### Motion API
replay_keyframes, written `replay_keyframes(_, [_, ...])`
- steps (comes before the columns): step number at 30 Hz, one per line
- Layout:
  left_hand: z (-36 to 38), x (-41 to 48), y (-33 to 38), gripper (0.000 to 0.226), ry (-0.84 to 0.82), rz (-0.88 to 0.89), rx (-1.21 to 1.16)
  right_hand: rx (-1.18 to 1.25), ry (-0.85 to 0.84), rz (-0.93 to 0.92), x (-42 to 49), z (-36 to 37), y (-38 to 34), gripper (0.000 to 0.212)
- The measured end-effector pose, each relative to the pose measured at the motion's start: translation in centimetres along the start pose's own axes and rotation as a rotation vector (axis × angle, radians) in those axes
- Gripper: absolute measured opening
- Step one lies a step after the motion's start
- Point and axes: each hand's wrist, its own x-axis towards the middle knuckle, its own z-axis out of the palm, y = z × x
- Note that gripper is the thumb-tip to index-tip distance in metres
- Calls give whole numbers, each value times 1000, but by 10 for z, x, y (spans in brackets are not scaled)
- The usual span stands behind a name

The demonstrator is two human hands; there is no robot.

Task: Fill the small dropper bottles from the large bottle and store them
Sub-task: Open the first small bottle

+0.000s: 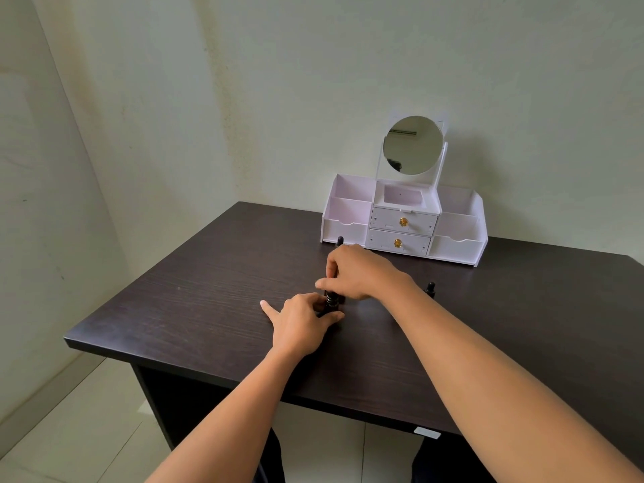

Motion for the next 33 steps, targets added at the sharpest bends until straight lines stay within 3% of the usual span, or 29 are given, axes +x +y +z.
replay_keyframes(3, [0,-1,0,29,2,-1,-4,-4,12,-15,0,1,0,4])
replay_keyframes(12, [-1,1,0,33,-8,-10,-4,37,115,-13,1,-29,12,8])
replay_keyframes(33, [0,1,-2,30,-2,-6,-9,114,82,-11,-3,-36,20,9])
